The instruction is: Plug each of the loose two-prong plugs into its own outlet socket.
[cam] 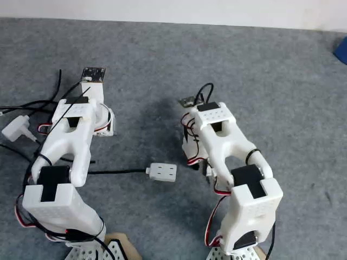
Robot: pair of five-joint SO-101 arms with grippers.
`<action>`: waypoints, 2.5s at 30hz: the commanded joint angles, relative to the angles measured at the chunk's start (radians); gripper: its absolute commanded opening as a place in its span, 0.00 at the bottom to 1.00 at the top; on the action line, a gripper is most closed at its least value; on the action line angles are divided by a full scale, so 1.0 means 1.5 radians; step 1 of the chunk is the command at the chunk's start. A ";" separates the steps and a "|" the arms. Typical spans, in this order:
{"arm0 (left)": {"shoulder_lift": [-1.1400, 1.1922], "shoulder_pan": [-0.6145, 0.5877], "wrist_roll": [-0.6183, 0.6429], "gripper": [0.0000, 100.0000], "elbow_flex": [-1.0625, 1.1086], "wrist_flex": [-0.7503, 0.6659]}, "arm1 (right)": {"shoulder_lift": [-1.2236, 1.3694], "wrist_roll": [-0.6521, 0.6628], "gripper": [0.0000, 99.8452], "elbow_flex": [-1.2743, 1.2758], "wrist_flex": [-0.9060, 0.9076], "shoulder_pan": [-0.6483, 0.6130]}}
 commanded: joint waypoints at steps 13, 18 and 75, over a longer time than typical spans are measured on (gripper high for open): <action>-0.007 0.009 0.003 0.21 -0.024 -0.005 | -0.030 0.004 0.26 -0.047 0.110 -0.012; -0.007 0.010 0.003 0.21 -0.024 -0.005 | -0.059 -0.001 0.26 -0.073 0.118 -0.025; -0.002 0.017 0.003 0.21 -0.024 -0.008 | -0.088 0.004 0.16 0.060 0.049 -0.029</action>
